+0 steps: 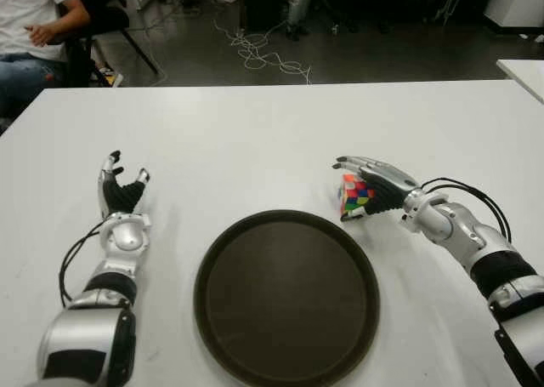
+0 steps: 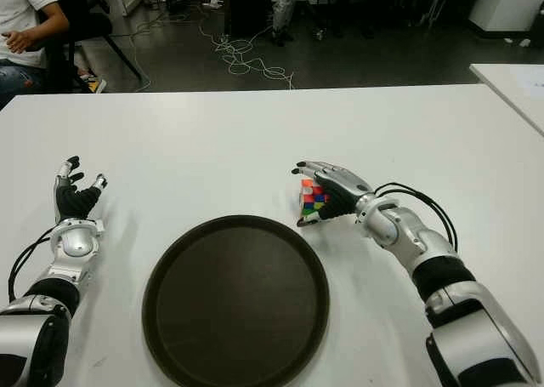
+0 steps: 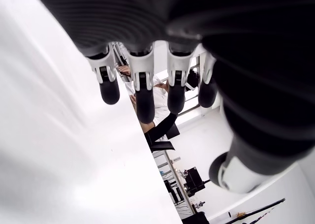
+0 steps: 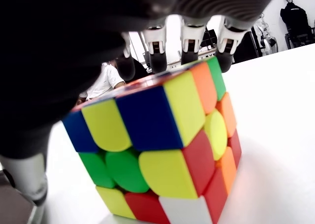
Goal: Pick up the Rubik's Cube and put it in the plate
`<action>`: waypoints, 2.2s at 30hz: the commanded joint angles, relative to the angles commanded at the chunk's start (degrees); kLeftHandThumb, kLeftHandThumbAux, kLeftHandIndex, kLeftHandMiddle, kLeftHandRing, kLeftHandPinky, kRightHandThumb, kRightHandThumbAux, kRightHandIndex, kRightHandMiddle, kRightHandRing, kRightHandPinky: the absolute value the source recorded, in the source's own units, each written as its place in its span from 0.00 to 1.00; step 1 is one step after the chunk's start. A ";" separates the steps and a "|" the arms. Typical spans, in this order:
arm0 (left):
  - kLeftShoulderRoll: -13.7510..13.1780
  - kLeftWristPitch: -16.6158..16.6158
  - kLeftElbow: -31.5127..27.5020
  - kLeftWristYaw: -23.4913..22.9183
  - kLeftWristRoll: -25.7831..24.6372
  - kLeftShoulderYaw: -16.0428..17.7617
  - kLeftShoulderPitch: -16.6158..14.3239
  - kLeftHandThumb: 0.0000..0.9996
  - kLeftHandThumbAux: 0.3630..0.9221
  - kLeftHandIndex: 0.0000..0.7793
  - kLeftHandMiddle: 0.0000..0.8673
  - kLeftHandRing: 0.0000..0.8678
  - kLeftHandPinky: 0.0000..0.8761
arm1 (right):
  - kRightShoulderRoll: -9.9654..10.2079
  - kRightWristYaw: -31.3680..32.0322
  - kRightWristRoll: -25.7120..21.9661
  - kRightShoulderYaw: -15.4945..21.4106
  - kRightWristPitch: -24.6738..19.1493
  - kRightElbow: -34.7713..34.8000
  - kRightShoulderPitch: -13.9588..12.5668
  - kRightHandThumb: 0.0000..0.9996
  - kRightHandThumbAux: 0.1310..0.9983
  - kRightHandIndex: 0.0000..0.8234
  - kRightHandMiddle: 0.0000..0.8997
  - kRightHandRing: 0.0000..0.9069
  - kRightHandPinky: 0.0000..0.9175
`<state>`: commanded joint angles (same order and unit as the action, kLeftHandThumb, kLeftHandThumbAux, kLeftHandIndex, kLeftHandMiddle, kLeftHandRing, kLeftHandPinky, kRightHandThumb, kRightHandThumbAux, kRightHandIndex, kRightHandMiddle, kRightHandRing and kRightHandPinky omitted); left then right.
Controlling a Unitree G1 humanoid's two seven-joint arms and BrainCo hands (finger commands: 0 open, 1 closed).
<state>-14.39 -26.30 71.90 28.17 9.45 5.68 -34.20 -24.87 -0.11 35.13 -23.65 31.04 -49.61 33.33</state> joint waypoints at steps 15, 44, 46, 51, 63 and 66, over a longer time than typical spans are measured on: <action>-0.18 0.55 0.29 0.18 0.31 -0.10 -0.14 0.00 0.63 0.17 0.16 0.15 0.10 | 0.49 1.03 -0.34 0.19 -1.51 0.19 -0.24 0.00 0.55 0.01 0.03 0.04 0.00; -0.37 0.71 0.07 0.50 0.72 -0.54 -0.19 0.02 0.66 0.18 0.17 0.16 0.11 | 0.21 -0.65 0.35 0.03 -0.48 -0.04 -0.67 0.00 0.56 0.02 0.04 0.05 0.03; -0.37 0.88 0.11 0.41 0.63 -0.48 -0.22 0.02 0.66 0.19 0.17 0.16 0.11 | 0.20 -0.97 0.56 -0.10 -0.38 -0.30 -0.62 0.00 0.56 0.02 0.05 0.06 0.03; -0.40 0.90 0.10 0.06 0.43 -0.32 -0.23 0.04 0.66 0.18 0.17 0.16 0.11 | 0.19 -1.16 0.56 -0.14 -0.48 -0.49 -0.73 0.00 0.55 0.02 0.03 0.05 0.03; -0.65 1.02 0.20 0.35 1.00 -0.77 -0.13 0.02 0.62 0.16 0.15 0.14 0.10 | 0.25 -0.60 0.10 0.18 -1.55 -0.44 -0.86 0.00 0.53 0.01 0.02 0.04 0.01; -0.54 0.87 0.11 0.31 0.75 -0.58 -0.08 0.02 0.62 0.16 0.15 0.14 0.09 | 0.18 -0.66 0.29 0.04 -1.63 -0.51 -0.82 0.00 0.54 0.00 0.02 0.04 0.01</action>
<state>-14.93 -25.42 72.01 28.48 10.21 5.10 -34.28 -24.69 -0.77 35.42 -23.61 29.41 -50.12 32.51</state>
